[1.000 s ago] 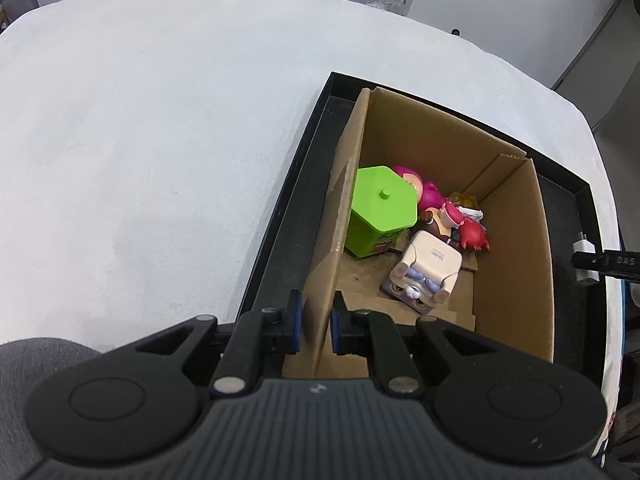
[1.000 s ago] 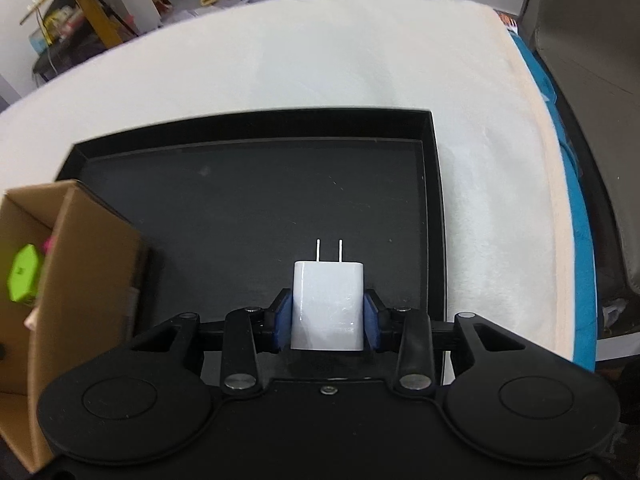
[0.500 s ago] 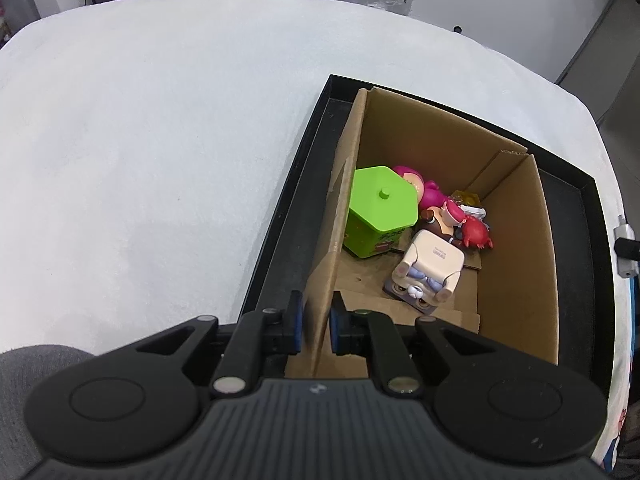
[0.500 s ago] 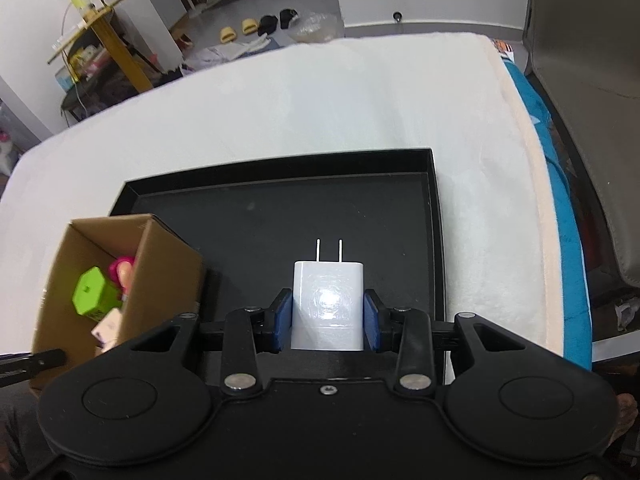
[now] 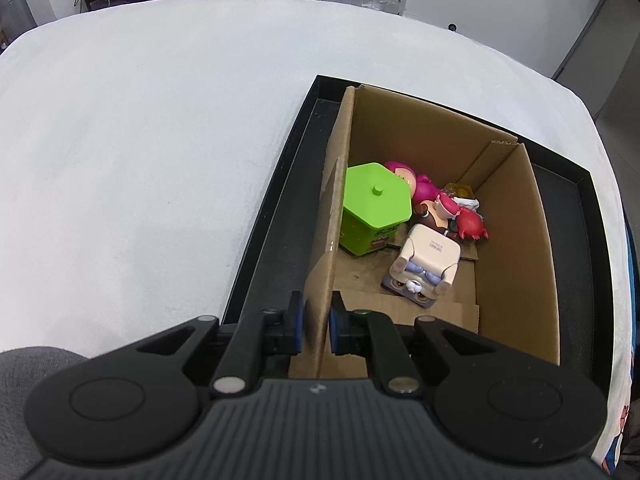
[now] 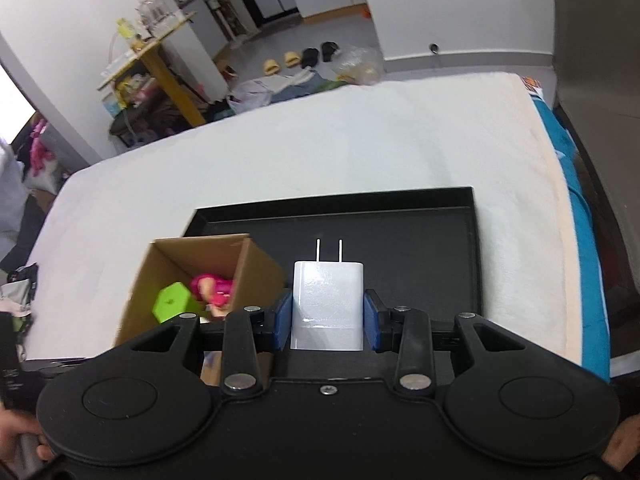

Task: Organize rigid objects
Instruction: 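Carry the white charger over the cardboard box and release it inside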

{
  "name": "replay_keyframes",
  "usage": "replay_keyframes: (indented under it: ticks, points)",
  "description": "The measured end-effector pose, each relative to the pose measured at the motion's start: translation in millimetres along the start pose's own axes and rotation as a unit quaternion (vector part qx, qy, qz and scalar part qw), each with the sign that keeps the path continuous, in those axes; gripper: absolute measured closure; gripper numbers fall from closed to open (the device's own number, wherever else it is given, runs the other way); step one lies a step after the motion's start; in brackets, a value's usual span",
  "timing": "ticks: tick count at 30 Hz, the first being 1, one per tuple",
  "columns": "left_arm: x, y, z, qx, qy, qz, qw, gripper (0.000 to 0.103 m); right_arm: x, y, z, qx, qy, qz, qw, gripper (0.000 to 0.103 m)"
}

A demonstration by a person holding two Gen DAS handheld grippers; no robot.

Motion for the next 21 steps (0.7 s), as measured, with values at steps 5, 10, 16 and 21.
replay_keyframes:
  ticks: [5,10,16,21]
  points:
    - [0.1,0.2,0.4,-0.002,0.000,0.003,1.0000,0.092,17.7,1.1,0.1,-0.002,0.000,0.025,1.000,0.067]
    - [0.9,1.5,-1.1,-0.004,0.003,-0.002,1.0000,0.092,44.0,0.0,-0.9,0.000,0.014,0.054,0.998,0.067]
    - [3.4,3.1,-1.2,-0.005,0.007,-0.005,1.0000,0.092,70.9,-11.5,-2.3,0.004,0.028,0.061,0.998,0.067]
    - [5.1,4.4,0.3,-0.007,0.012,-0.011,0.9998,0.092,95.9,-21.8,-8.0,0.015,0.048,0.075,0.996,0.067]
Point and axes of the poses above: each gripper's, at about its wrist camera, not at the fingertips, and y roughly against the way its jaws point, x to its left, z to its top, the point moved 10 cm from there along -y, roughly the way its jaws point, and after that the axes turned 1 degree about -y, right-handed, at the moved point
